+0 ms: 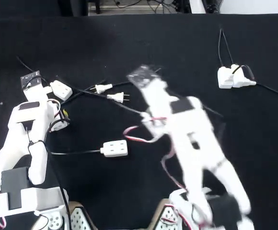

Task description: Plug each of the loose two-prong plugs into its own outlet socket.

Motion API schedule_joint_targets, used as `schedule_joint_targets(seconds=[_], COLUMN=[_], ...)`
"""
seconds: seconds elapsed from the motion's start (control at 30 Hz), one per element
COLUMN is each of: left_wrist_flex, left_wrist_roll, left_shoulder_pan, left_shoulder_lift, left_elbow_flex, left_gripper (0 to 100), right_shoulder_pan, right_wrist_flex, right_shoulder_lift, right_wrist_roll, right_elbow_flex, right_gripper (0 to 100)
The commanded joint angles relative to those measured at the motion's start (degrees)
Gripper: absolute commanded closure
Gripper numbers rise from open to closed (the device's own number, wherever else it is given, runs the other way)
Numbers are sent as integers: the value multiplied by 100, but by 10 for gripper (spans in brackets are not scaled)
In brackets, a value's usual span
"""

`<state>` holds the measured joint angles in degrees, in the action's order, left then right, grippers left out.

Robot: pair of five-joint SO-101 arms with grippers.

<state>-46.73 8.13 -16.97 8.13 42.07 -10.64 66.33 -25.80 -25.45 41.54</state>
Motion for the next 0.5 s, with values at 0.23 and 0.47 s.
schedule_joint_targets(seconds=[0.23, 0.47], left_wrist_flex=[53, 18], left_wrist_roll=[9, 9], left_shoulder_pan=[-40, -40], left_shoulder_lift=[237, 229], left_elbow_flex=[-31, -31], left_gripper=[802, 802], right_shoulder_pan=[1486, 1618], right_wrist_flex=[-369, -193], right_shoulder_lift=[-1490, -1534], right_wrist_roll=[-1521, -2426], right_elbow_flex=[2114, 1780], right_gripper=[848, 861])
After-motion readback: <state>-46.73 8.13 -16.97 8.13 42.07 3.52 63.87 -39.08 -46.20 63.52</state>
